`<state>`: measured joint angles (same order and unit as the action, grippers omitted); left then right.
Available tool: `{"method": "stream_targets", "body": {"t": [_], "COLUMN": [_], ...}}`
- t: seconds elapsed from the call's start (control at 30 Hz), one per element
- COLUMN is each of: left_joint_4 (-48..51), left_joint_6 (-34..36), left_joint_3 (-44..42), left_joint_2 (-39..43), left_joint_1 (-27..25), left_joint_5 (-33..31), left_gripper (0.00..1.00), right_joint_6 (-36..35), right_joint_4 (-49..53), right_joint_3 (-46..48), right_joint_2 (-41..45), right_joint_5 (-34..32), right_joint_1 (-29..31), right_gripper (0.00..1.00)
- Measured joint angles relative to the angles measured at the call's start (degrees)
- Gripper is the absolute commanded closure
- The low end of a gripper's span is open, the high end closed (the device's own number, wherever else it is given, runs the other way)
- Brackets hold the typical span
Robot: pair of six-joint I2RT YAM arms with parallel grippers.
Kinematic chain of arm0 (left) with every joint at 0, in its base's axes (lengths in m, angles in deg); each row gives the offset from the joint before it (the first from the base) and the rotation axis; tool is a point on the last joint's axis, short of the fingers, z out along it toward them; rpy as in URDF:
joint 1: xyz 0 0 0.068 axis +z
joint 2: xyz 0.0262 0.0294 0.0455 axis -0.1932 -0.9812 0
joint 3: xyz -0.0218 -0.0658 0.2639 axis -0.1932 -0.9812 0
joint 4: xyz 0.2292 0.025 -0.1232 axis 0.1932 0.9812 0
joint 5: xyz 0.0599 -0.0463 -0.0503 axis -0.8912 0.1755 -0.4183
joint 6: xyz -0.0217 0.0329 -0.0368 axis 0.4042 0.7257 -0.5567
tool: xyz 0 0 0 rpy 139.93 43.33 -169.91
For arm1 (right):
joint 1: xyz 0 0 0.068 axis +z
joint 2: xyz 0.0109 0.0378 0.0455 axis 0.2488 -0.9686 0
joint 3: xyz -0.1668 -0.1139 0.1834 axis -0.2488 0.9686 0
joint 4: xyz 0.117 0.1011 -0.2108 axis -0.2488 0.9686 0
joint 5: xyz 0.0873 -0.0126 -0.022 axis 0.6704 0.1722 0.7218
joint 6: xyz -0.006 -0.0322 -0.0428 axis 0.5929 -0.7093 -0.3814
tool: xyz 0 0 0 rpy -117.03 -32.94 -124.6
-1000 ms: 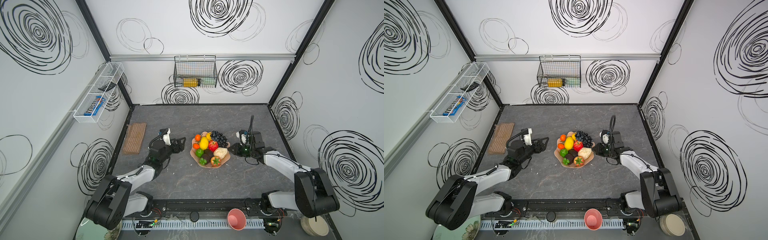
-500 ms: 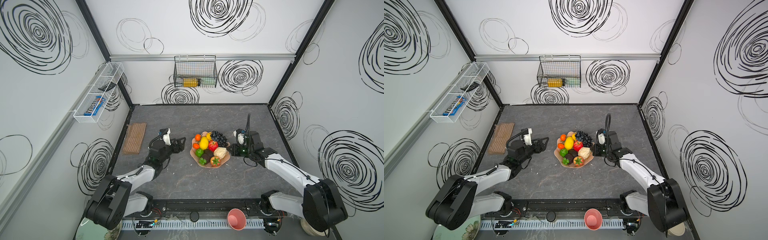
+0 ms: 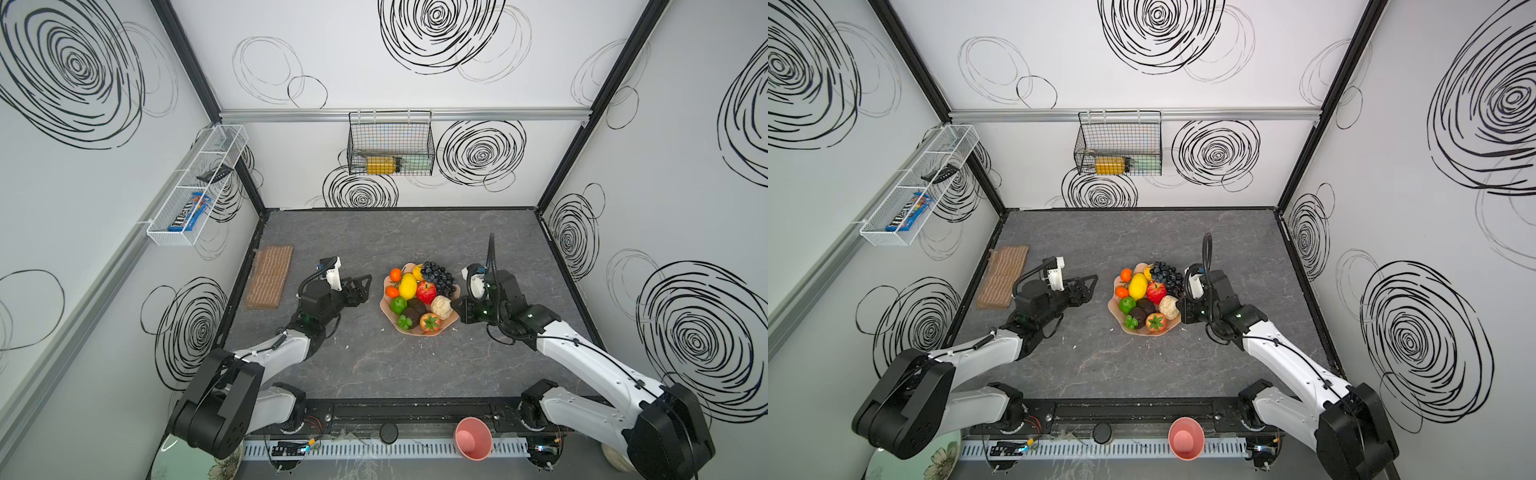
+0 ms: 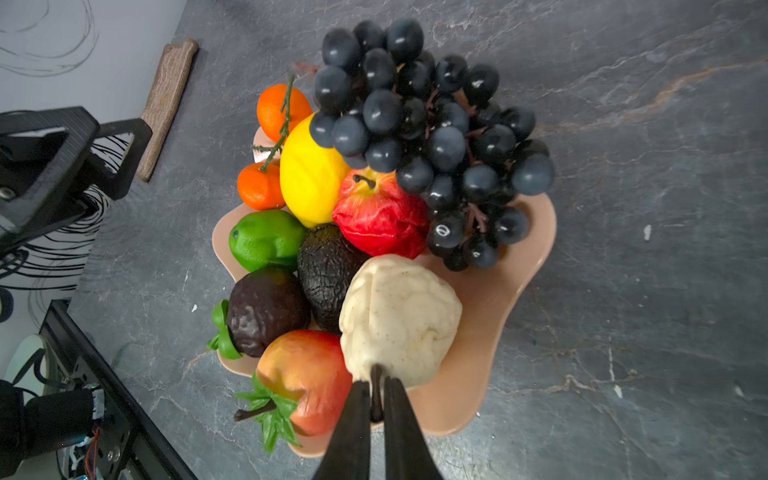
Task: Place and organize the fake fruits in the fruit bowl
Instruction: 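Open the right gripper and draw it back from the grapes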
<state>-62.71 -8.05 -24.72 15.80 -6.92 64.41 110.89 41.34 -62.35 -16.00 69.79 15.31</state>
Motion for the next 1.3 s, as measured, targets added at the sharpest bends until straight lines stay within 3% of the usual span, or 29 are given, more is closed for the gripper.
{"method": "stream_targets", "body": {"t": [0.17, 0.53, 0.87, 1.3], "left_joint_4": [0.0, 0.0, 0.0, 0.0], "left_joint_6": [0.0, 0.0, 0.0, 0.0], "left_joint_3": [0.0, 0.0, 0.0, 0.0], "left_joint_2": [0.0, 0.0, 0.1, 0.2], "left_joint_1": [0.0, 0.0, -0.9, -1.0], "left_joint_5": [0.0, 0.0, -0.1, -0.2], "left_gripper": [0.14, 0.14, 0.14, 0.14], "right_joint_6": [0.2, 0.2, -2.3, -7.5], "right_joint_4": [0.1, 2.1, 3.8, 2.1], "right_joint_3": [0.1, -2.3, -5.4, -21.6], "right_joint_2": [-1.2, -1.6, 2.9, -14.9], "right_joint_5": [-0.8, -3.4, -9.2, -15.6], "right_joint_1": [2.0, 2.9, 2.8, 5.3], "right_gripper": [0.82, 0.63, 0.51, 0.54]}}
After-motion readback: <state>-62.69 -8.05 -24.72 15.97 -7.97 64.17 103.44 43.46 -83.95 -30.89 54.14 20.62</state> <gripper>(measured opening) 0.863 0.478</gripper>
